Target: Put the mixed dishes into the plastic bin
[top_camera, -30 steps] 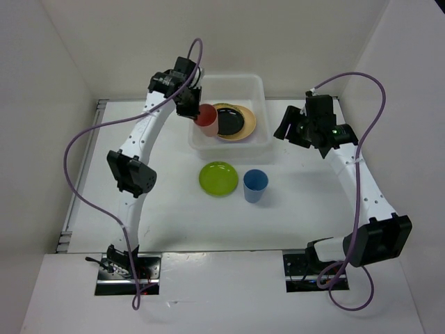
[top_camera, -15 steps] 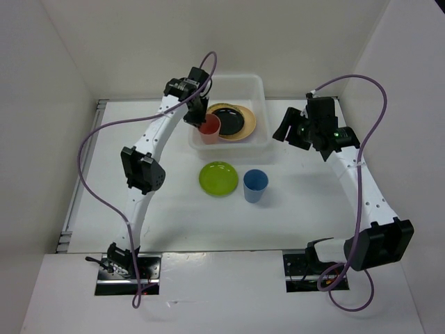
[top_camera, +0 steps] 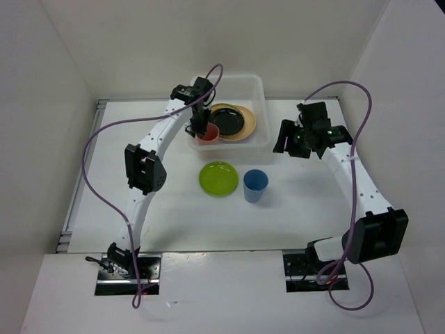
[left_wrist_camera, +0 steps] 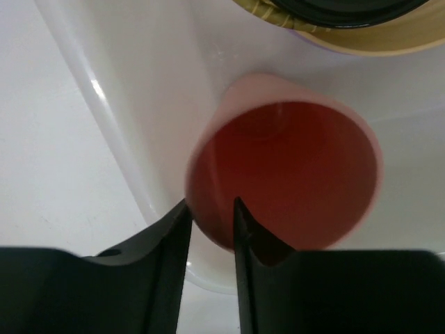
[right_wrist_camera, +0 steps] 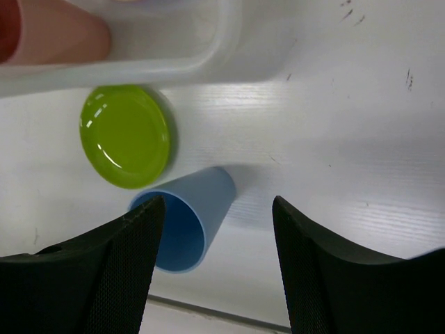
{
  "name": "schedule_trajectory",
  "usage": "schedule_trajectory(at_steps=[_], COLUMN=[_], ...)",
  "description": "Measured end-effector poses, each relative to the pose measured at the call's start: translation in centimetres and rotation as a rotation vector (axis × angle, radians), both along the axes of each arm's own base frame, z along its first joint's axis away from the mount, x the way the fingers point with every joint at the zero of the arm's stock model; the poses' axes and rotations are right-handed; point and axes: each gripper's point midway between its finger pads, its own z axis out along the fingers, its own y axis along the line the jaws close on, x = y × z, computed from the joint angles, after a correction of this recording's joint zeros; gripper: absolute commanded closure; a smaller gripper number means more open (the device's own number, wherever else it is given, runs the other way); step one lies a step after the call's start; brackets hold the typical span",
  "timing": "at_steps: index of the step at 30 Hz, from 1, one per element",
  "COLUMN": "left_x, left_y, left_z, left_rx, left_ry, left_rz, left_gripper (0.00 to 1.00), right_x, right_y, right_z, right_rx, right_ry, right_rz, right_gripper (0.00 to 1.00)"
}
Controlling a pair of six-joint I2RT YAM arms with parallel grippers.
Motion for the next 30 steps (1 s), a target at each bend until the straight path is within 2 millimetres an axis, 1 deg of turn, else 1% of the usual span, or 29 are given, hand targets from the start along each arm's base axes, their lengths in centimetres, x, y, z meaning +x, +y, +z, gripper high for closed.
schedule_trajectory(at_steps=[1,4,5,7,10,15,16,21,26,30], left_x=[-0.1,-0.3,-0.3,-0.3,-0.2,-0.2,-0.3,-0.7,-0.9,-1.3], left_y=[0.1,0.2,0.2,0.1,0.2,0.3,0.3,-0.2,-1.0,-1.6], left_z=[-0.2,-0.5,-0.5,-0.4,-0.4,0.1,0.4,2.8,5.4,7.7], left_rx=[0.004,0.011,0.012,0.013,0.019,0.019,0.015,-0.028,-0.082,-0.132], left_ry=[0.006,0.016,0.017,0.014,0.009,-0.002,-0.004,-0.040,-0.088,-0.126], left_rz=[-0.001,0.002,0.002,0.002,0.004,0.006,0.006,-0.006,-0.025,-0.044], left_gripper=[0.56,0.50,0.46,0.45,0.40,0.35,0.31,0.30,0.30,0.30], right_x=[-0.3,-1.3,-1.6,-2.2,-3.0,-4.3,-4.6,-5.6,-6.0,-6.1], right_y=[-0.1,0.0,0.1,0.6,1.5,3.5,3.9,5.4,5.6,5.2], right_z=[-0.4,-1.6,-1.9,-2.6,-3.3,-4.1,-4.4,-5.9,-7.6,-8.4], right_rx=[-0.008,-0.032,-0.038,-0.047,-0.056,-0.067,-0.069,-0.080,-0.116,-0.134], right_ry=[0.015,0.054,0.064,0.083,0.105,0.127,0.136,0.180,0.215,0.230], right_rz=[0.007,0.036,0.046,0.074,0.112,0.184,0.198,0.232,0.212,0.182], right_gripper=[0.31,0.30,0.30,0.30,0.30,0.30,0.30,0.30,0.32,0.42])
